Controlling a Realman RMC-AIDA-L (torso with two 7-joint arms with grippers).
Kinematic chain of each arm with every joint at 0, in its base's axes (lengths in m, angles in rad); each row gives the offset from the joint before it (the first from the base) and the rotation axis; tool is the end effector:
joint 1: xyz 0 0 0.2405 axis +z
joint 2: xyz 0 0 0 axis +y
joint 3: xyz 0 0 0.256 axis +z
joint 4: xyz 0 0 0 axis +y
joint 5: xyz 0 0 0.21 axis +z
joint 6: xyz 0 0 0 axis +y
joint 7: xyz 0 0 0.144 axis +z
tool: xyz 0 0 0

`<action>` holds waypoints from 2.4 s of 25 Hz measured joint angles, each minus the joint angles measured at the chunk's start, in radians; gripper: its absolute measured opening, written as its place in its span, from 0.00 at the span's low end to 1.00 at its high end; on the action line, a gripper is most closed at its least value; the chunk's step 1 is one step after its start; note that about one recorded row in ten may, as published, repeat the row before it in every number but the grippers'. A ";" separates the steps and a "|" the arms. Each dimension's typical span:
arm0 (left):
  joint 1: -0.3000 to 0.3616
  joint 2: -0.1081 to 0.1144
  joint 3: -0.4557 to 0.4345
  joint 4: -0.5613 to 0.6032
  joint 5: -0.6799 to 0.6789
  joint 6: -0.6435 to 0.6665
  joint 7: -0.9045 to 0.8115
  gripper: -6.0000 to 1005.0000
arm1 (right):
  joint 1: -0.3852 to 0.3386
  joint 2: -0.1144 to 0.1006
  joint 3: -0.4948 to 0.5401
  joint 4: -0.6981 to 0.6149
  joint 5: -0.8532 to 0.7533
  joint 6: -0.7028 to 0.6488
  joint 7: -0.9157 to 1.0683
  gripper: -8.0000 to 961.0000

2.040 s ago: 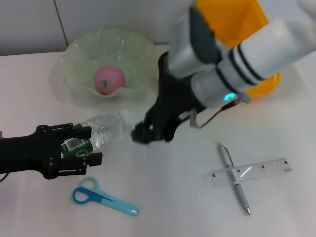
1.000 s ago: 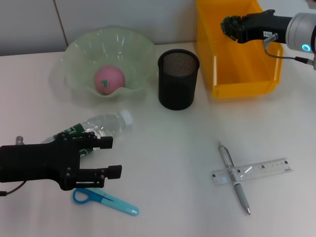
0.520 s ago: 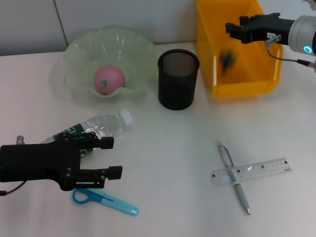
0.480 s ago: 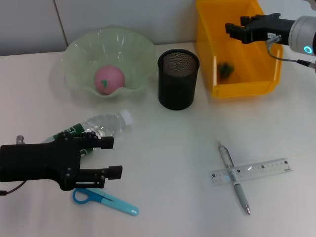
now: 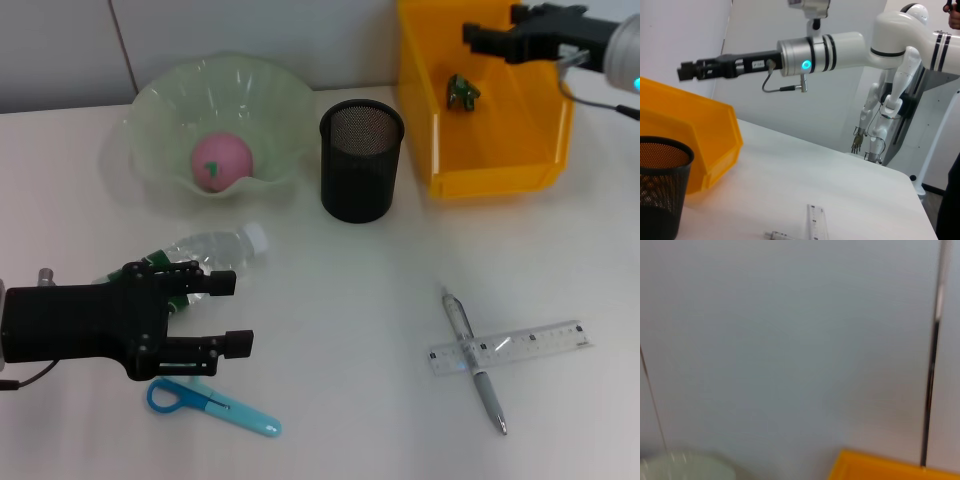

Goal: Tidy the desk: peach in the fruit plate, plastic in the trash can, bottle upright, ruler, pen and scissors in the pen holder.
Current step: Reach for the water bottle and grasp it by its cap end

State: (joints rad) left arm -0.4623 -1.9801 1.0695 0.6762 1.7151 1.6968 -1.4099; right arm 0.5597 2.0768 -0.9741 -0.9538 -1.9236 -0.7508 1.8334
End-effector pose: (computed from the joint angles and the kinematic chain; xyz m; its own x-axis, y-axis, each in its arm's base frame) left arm -0.2463 0.3006 0.0061 0.8157 0.3103 0.4882 0.3191 -0.9453 0.0676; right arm 0.2372 0.4416 0.0646 0.7581 -0.3180 -0.5693 -0.6503 -0.4334 -0.6239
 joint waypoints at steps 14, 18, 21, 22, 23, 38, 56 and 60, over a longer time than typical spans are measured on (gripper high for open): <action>-0.036 -0.012 0.002 -0.001 -0.002 0.018 -0.010 0.78 | -0.130 -0.045 0.320 -0.088 0.291 -0.815 -0.027 0.77; -0.038 -0.013 0.004 0.000 -0.001 0.018 -0.015 0.78 | -0.132 -0.122 0.356 0.045 0.265 -1.061 -0.063 0.77; -0.039 -0.012 0.001 -0.001 0.000 0.018 -0.015 0.78 | -0.132 -0.147 0.356 0.108 0.232 -1.107 -0.090 0.77; -0.042 -0.012 0.000 -0.001 0.000 0.018 -0.016 0.78 | -0.132 -0.155 0.355 0.131 0.210 -1.122 -0.106 0.77; -0.042 -0.013 0.000 -0.001 0.000 0.018 -0.016 0.78 | -0.132 -0.160 0.353 0.149 0.184 -1.134 -0.121 0.77; -0.066 -0.011 0.000 -0.003 0.025 -0.009 -0.044 0.78 | -0.099 -0.059 0.319 0.177 -0.176 -1.065 -0.296 0.77; -0.097 -0.010 -0.002 0.082 0.071 -0.069 -0.125 0.78 | -0.117 -0.022 0.336 0.190 -0.183 -1.000 -0.496 0.77; -0.151 -0.045 0.004 0.264 0.221 -0.139 -0.235 0.77 | -0.118 -0.024 0.345 0.190 -0.182 -0.993 -0.497 0.77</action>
State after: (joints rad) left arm -0.6134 -2.0251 1.0738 0.9398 1.9362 1.5580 -1.6453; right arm 0.4420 2.0529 -0.6294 -0.7637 -2.1061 -1.7443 1.3368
